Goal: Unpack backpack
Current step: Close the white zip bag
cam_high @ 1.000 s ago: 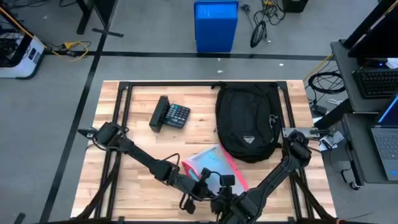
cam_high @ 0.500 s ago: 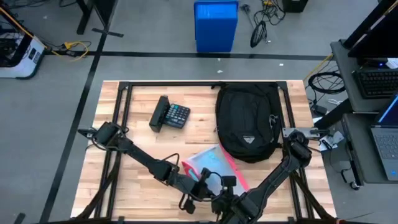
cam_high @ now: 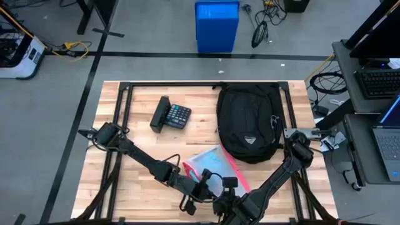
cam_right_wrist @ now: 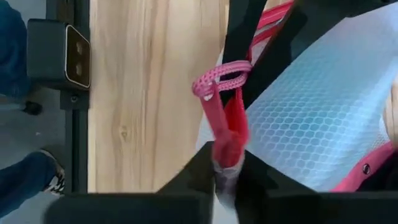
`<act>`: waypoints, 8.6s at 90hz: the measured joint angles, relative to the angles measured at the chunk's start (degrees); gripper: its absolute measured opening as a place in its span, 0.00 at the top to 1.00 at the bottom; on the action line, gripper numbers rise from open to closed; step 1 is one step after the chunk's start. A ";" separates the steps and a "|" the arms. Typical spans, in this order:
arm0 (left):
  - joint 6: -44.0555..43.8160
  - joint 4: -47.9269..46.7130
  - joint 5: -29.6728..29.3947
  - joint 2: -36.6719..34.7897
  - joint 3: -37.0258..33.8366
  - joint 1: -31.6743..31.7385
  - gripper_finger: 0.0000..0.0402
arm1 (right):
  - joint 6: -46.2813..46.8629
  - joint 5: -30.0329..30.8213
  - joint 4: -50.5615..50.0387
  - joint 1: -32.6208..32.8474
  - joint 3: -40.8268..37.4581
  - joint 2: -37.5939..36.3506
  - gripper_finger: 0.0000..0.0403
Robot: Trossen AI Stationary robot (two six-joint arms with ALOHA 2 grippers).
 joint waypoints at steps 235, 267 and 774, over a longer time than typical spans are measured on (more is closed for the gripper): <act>-13.70 -22.38 -4.88 -4.09 0.11 -5.40 1.00 | 2.08 1.89 -5.37 0.55 -0.02 0.00 1.00; -13.89 -24.69 -6.84 -4.04 -0.04 -3.95 1.00 | 4.97 1.88 -6.58 2.20 -0.02 -1.51 1.00; -16.38 -22.09 -9.76 -5.92 6.67 1.50 1.00 | -1.86 6.62 -5.28 1.49 0.00 -4.59 1.00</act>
